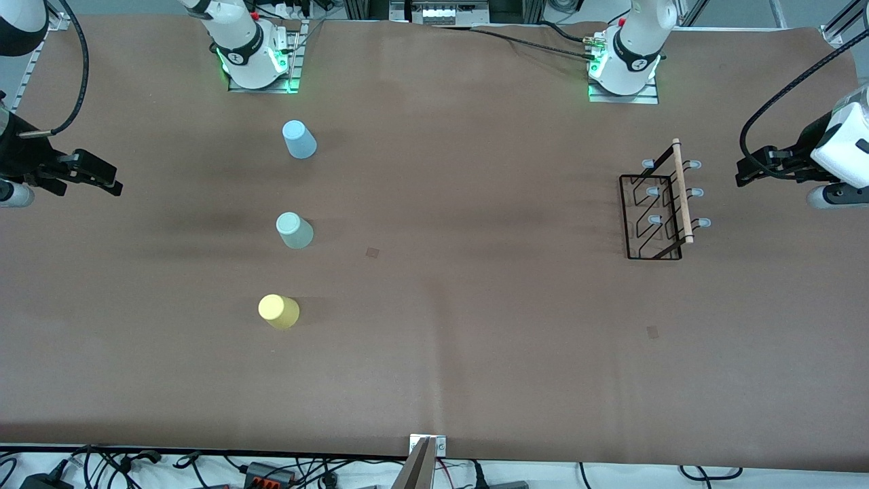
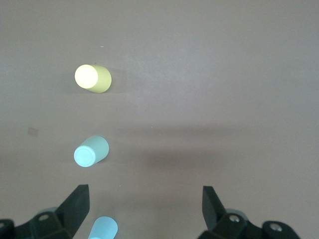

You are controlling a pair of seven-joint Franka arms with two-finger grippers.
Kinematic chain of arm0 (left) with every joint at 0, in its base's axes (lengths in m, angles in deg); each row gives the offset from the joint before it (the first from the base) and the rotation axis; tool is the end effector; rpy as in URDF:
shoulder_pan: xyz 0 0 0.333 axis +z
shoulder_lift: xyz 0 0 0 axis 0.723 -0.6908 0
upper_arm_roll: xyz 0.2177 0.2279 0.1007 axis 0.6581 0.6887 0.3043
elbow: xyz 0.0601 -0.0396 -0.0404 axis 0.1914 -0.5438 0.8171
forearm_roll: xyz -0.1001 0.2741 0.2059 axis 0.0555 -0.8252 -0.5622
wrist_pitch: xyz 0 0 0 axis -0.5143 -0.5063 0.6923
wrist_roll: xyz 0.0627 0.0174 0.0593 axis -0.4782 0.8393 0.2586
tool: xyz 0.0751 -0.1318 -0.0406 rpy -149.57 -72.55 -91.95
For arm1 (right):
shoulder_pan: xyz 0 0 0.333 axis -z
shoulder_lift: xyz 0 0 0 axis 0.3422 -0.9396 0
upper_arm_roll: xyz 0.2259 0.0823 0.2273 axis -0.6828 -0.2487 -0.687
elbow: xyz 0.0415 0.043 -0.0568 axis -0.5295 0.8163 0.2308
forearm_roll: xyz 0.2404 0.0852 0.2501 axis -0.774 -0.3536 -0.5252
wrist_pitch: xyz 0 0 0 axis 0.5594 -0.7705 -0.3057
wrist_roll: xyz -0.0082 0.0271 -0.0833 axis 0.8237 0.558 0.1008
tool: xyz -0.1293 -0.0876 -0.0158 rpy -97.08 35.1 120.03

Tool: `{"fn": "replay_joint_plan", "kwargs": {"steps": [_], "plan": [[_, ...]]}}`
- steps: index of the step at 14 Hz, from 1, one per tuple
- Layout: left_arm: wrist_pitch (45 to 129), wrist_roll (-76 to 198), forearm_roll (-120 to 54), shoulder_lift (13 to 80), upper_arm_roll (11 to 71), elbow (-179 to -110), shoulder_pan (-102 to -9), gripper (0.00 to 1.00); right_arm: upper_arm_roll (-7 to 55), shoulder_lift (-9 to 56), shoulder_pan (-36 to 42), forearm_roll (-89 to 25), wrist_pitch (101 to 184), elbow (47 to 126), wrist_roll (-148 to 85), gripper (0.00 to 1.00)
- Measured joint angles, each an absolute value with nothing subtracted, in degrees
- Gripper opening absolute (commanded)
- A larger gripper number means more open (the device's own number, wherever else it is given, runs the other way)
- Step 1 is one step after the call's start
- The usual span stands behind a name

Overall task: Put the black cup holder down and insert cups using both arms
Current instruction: 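Reach the left gripper down and grasp the wooden handle of the rack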

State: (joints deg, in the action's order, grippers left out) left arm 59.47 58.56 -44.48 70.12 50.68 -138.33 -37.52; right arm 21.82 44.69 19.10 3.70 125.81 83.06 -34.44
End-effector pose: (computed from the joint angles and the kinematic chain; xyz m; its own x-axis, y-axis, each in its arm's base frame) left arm 0.5209 0.0115 0.5470 0.9931 0.0718 -0.0929 0.0681 -0.9968 -0.0428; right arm 0.5395 -0.0180 0.5440 0.9998 -0.0046 0.0218 -0.0040 -0.9997 -0.0252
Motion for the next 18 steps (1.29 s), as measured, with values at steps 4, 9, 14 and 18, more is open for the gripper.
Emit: {"fn": "replay_joint_plan", "kwargs": {"steps": [4, 9, 14, 18], "plan": [[59.5, 58.6, -44.5, 70.1, 50.7, -138.3, -37.5, 1.0, 21.8, 44.7, 19.1, 3.7, 125.8, 83.1, -34.4, 1.0], [61.8, 58.9, -44.5, 65.2, 51.0, -139.7, -36.9, 1.0, 21.8, 44.7, 19.1, 3.7, 125.8, 83.1, -34.4, 1.0], [74.5, 56.9, -44.6, 64.5, 51.0, -151.7, -35.5, 1.0, 21.8, 44.7, 19.1, 3.7, 125.8, 83.1, -34.4, 1.0], [89.3, 54.0, -44.6, 71.3, 51.0, -169.2, -33.6, 0.88, 21.8, 44.7, 19.1, 3.7, 125.8, 83.1, -34.4, 1.0]]}}
